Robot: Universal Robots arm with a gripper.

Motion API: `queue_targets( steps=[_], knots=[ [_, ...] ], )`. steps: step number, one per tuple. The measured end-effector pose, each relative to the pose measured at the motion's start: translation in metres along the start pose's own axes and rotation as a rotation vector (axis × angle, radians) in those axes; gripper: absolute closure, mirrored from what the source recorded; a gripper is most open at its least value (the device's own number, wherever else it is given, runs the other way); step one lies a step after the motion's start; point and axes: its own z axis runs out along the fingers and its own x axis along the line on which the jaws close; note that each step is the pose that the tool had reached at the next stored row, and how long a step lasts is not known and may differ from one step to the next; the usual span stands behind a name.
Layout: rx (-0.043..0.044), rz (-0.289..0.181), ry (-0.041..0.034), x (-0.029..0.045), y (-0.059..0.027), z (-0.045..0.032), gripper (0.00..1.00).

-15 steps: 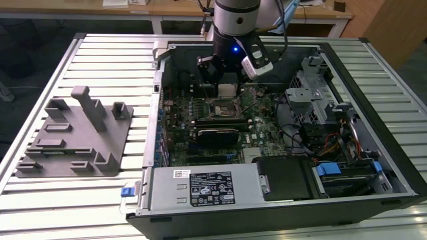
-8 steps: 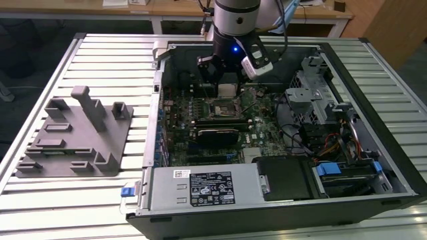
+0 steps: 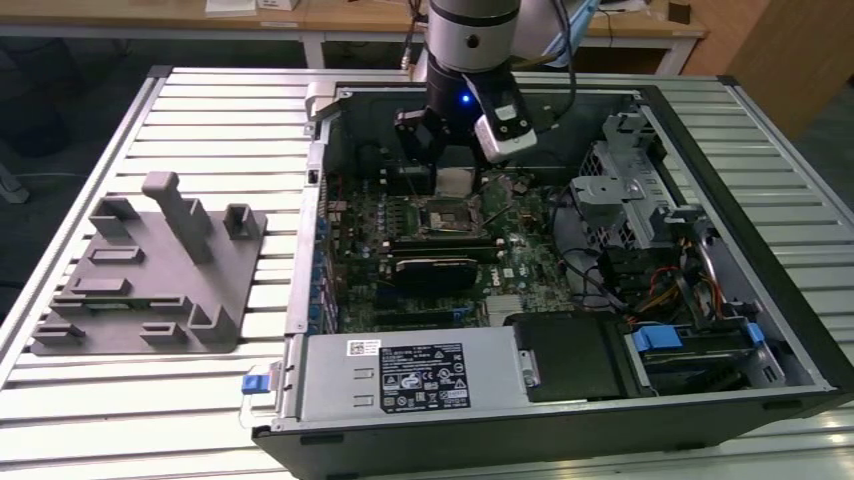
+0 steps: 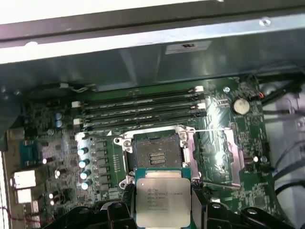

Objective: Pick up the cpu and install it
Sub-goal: 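Place the cpu into insertion slot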

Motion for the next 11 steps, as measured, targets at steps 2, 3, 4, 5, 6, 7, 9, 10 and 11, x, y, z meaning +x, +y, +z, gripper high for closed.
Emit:
queue_targets(
  steps=[2, 3, 4, 5, 6, 7, 9, 10, 11],
  knots=[
    [0.0008, 0.036, -0.0017, 0.0, 0.0, 0.0002, 0.45],
    [0.0011, 0.054, -0.0025, 0.0, 0.0, 0.0003, 0.45],
    [0.0014, 0.072, -0.0034, 0.0, 0.0, 0.0004, 0.45],
    [0.0018, 0.09, -0.0042, 0.0, 0.0, 0.0005, 0.45],
    [0.0022, 0.11, -0.0051, 0.0, 0.0, 0.0007, 0.45],
    [0.0025, 0.127, -0.006, 0.0, 0.0, 0.0008, 0.45],
    [0.0032, 0.163, -0.0077, 0.0, -0.0001, 0.001, 0.45],
    [0.0034, 0.181, -0.0085, 0.0, -0.0001, 0.0012, 0.45],
    [0.0038, 0.199, -0.0093, 0.0, -0.0001, 0.0013, 0.45]
  ],
)
